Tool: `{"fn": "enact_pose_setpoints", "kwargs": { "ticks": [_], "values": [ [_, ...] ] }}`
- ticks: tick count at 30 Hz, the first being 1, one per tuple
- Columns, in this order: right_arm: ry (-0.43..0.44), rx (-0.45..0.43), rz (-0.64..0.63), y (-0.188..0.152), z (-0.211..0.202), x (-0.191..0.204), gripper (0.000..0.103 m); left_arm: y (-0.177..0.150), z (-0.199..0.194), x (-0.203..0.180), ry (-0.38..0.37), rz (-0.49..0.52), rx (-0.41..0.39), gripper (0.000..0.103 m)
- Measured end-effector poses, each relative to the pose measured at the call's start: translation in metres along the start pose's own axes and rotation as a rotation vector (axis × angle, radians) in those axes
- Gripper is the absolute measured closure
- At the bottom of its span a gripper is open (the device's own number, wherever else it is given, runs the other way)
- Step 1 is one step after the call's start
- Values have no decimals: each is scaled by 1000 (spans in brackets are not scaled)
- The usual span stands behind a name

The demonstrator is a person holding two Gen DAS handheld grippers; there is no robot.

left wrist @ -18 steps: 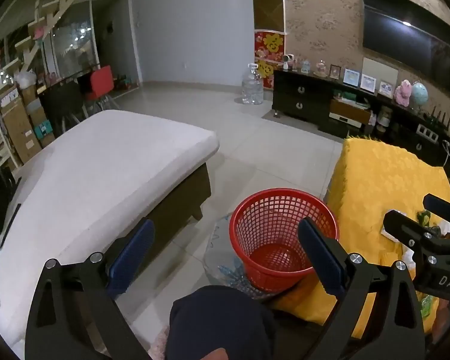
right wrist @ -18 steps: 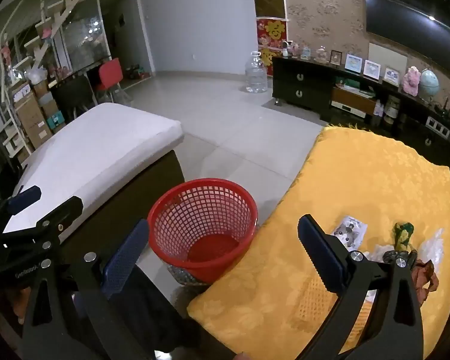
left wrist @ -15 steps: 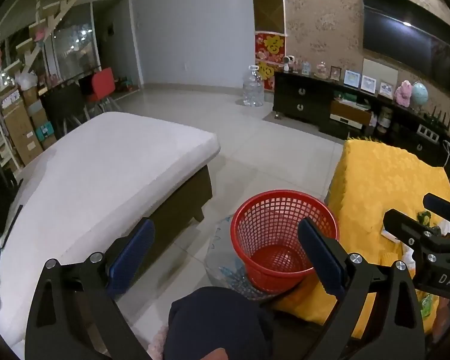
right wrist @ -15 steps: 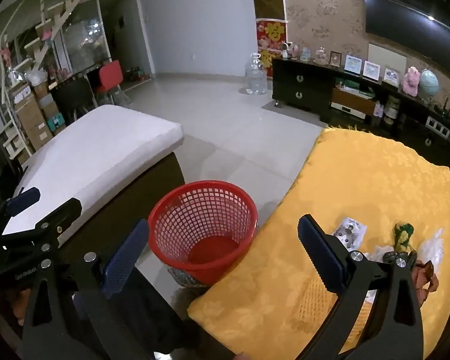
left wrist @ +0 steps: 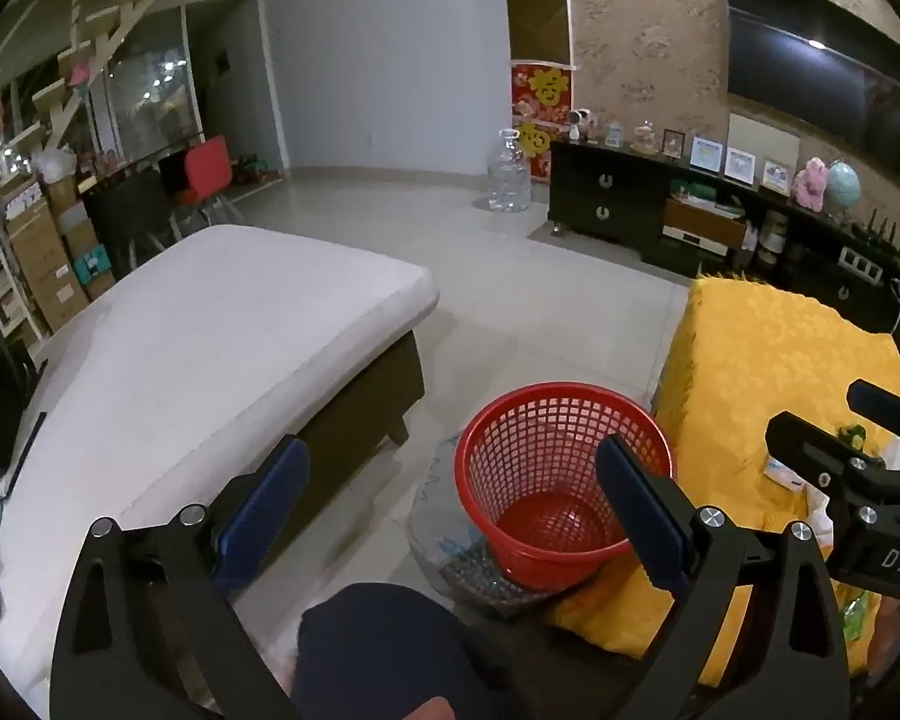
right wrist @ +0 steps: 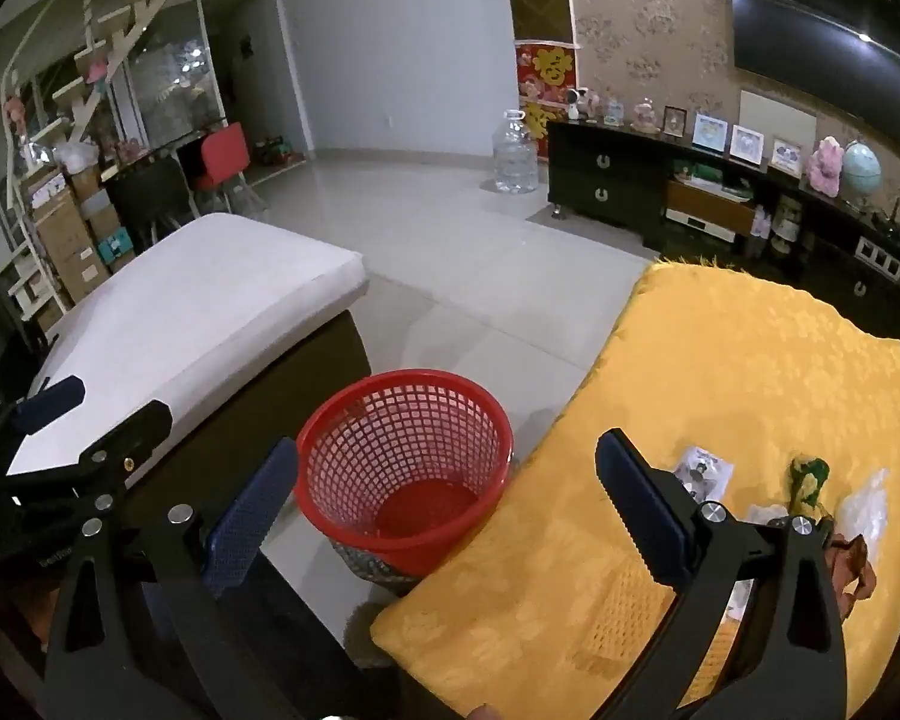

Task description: Collect trash

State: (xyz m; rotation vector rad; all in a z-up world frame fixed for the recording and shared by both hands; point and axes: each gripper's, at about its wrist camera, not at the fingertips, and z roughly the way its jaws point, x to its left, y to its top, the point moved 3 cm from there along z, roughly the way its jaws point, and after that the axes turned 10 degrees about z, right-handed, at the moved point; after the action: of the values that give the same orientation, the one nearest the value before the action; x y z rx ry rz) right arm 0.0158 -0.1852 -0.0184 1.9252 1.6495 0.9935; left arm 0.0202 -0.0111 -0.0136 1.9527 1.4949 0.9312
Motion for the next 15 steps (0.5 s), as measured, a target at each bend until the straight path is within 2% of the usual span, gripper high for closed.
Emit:
{"fn": "enact_pose_setpoints", "kwargs": {
  "ticks": [15],
  "values": [
    [-9,6,-1,-3,2,-1,6,3,13,4,-19,1,1,10]
  ]
}}
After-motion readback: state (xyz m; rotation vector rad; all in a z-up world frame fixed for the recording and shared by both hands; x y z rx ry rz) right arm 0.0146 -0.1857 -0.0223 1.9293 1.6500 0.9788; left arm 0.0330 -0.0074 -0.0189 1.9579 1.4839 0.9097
